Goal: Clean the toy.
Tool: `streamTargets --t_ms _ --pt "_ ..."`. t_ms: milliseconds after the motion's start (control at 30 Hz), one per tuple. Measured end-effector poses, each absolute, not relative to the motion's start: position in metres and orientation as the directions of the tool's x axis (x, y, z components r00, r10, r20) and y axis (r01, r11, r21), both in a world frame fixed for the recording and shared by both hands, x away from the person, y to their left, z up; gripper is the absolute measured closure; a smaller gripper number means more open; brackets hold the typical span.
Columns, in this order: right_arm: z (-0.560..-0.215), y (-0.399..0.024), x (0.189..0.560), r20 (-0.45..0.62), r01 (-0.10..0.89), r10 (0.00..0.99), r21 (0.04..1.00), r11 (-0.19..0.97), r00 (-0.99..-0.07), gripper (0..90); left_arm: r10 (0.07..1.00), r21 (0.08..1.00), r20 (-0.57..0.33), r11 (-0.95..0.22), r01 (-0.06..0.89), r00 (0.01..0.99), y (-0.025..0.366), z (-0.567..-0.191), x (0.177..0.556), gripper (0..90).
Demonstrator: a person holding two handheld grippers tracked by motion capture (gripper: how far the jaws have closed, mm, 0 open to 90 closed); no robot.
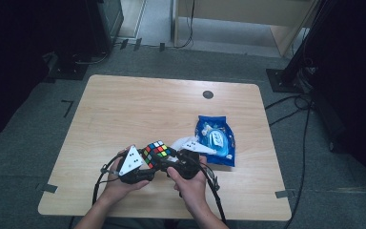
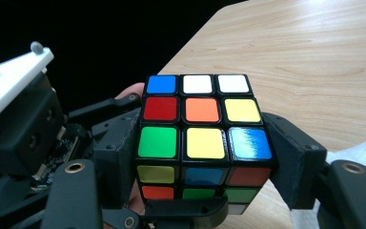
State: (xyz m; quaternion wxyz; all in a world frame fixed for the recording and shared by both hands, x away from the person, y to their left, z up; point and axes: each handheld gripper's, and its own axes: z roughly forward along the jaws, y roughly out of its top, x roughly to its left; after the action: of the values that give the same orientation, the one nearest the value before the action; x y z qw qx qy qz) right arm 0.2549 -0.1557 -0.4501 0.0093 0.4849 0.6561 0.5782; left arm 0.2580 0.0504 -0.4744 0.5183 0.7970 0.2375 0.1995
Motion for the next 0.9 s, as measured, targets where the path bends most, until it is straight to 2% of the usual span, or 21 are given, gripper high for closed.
streamTargets --t_ms 33,233,500,733,900 --pt "-0.450 -0.158 0.255 0.573 0.634 0.635 0.755 -0.164 -0.518 34.7 0.582 0.923 0.072 -0.347 0.168 0.810 0.051 -0.474 0.258 33.5" --pt "-0.447 -0.163 0.254 0.556 0.611 0.664 0.770 -0.184 -0.500 34.7 0.569 0.928 0.061 -0.334 0.162 0.820 0.052 -0.474 0.257 32.9" --pt "-0.454 -0.162 0.252 0.588 0.621 0.662 0.750 -0.230 -0.465 34.7 0.573 0.933 0.032 -0.310 0.180 0.819 0.052 -0.474 0.258 33.2" --pt "-0.455 -0.162 0.255 0.601 0.632 0.638 0.743 -0.222 -0.482 34.0 0.570 0.928 0.035 -0.323 0.184 0.821 0.056 -0.471 0.259 34.1" --pt "-0.449 -0.171 0.258 0.573 0.582 0.621 0.782 -0.221 -0.534 31.3 0.602 0.927 0.001 -0.299 0.225 0.798 0.069 -0.469 0.268 34.2"
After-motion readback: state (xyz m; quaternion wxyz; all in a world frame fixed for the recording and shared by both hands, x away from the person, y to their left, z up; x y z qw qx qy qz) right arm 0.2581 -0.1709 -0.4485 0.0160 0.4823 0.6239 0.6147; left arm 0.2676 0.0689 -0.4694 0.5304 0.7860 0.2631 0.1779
